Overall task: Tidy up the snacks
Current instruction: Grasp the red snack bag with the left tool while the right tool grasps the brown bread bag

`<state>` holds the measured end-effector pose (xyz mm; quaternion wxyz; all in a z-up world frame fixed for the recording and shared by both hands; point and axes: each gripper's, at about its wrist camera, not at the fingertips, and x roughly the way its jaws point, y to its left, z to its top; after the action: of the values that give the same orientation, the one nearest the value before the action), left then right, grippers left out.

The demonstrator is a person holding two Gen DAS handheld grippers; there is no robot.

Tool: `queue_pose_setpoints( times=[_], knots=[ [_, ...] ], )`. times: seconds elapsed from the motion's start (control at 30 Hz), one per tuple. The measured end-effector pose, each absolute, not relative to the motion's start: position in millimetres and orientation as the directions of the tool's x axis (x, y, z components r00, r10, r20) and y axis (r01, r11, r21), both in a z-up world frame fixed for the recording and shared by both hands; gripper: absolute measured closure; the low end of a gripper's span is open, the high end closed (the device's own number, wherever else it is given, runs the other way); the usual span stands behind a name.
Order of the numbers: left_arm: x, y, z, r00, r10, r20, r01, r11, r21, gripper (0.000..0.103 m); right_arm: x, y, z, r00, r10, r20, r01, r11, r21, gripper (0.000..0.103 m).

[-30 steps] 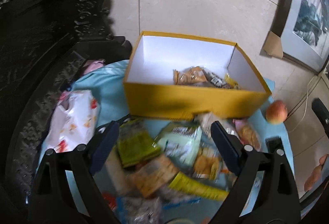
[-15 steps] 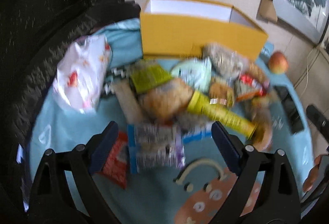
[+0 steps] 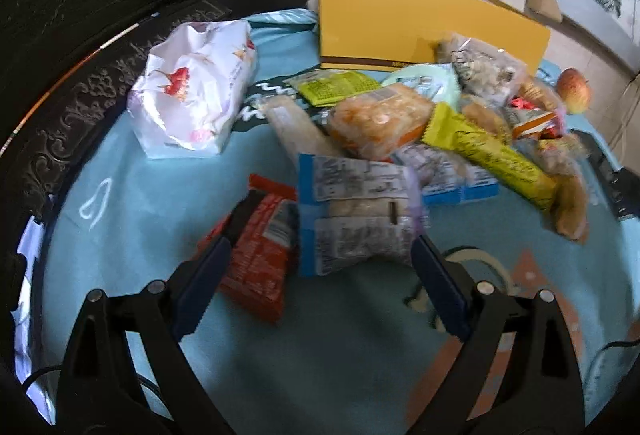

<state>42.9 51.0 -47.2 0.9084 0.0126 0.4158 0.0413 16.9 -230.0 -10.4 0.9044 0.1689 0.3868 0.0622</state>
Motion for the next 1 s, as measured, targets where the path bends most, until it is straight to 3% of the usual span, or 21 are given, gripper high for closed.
queue_pose_setpoints(
  times=[0.23, 0.33, 0.53, 0.6, 0.67, 0.73, 0.83, 0.9, 1.0],
  knots=[
    [54, 53, -54, 0.668, 0.078, -0.740, -0.041, 0.997, 0.068, 0.009, 16, -226, -8, 0.690, 0.243, -0.681, 0.002, 0.941, 0.338, 0.002],
    [59, 60, -56, 0.650, 0.070, -0.757, -0.063, 0.997, 0.038, 0.002, 16, -227, -9, 0.684, 0.250, -0.686, 0.006, 0.938, 0.347, 0.002],
    [55, 69, -58, 0.634, 0.044, -0.772, -0.097, 0.995, -0.023, 0.003, 14, -228, -6, 0.691, 0.249, -0.678, 0.004, 0.937, 0.348, 0.002],
    [55, 68, -60, 0.632, 0.038, -0.774, -0.088, 0.996, -0.023, 0.012, 14, -227, -4, 0.691, 0.255, -0.677, -0.003, 0.937, 0.350, 0.002],
    [54, 68, -58, 0.641, 0.026, -0.767, -0.080, 0.996, -0.033, 0.041, 13, -225, -3, 0.692, 0.254, -0.675, -0.009, 0.939, 0.344, 0.002],
    [52, 67, -57, 0.641, -0.003, -0.768, -0.060, 0.997, -0.054, 0.061, 12, -225, -2, 0.692, 0.257, -0.675, -0.014, 0.939, 0.342, 0.002],
    [46, 65, -52, 0.640, -0.038, -0.768, -0.037, 0.996, -0.080, 0.064, 12, -224, -2, 0.693, 0.256, -0.674, -0.014, 0.939, 0.343, 0.002],
    [39, 63, -49, 0.644, -0.056, -0.763, -0.022, 0.995, -0.093, 0.080, 11, -224, -1, 0.695, 0.256, -0.672, -0.014, 0.939, 0.343, 0.002],
    [27, 62, -43, 0.643, -0.115, -0.757, 0.006, 0.989, -0.145, 0.081, 12, -224, -1, 0.694, 0.255, -0.674, -0.012, 0.939, 0.343, 0.002]
  ],
)
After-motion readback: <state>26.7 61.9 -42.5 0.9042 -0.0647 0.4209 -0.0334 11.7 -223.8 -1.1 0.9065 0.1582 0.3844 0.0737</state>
